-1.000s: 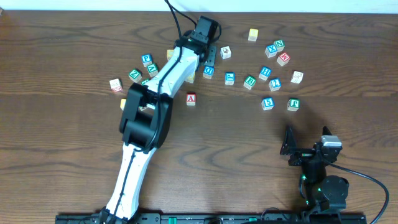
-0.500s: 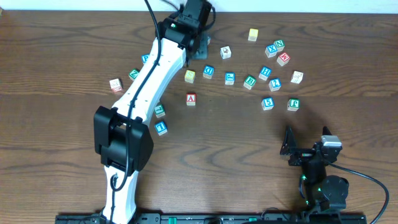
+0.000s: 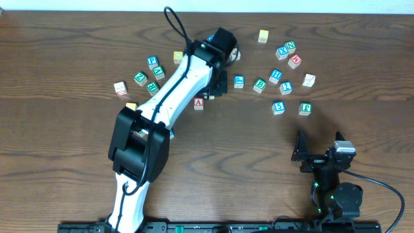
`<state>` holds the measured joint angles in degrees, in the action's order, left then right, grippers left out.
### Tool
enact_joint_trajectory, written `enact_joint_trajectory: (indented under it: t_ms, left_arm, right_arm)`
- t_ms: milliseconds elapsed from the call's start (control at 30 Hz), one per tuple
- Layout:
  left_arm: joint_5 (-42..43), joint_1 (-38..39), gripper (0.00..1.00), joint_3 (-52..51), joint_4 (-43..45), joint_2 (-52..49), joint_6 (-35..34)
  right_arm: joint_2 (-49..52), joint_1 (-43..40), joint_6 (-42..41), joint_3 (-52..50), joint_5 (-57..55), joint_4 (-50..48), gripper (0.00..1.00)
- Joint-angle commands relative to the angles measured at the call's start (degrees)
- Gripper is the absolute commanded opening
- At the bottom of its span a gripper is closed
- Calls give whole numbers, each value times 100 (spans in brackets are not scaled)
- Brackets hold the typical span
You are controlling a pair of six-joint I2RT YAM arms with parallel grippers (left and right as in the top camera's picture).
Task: Spell out AI2
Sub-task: 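Carry the I block down and place it right of the A block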
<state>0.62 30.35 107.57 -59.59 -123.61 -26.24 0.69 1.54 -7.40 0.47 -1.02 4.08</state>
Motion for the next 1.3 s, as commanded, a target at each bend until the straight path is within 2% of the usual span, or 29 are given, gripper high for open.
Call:
enact_joint_trajectory:
  t_ms: [0,267,533,767,1267]
  left_arm:
    - [24,-37,25,-352,81,-103,-168]
    - [31,7,25,-684,741,-103,-214]
    - [-66,125,25,-874,909,-111,-197]
    - [7,125,25,-1353,1580,-111,-240]
    - [-236,125,25,-1423,1832,-114,-236]
  right_arm:
    - [-31,-70,-70,-15,11,17,99]
    - [-31,-70,-70,-15,11,17,99]
    - [-31,-70,-70,-15,11,17,99]
    - [-31,-70,-70,-15,11,17,99]
    - [-31,-72,-70,-15,11,17,99]
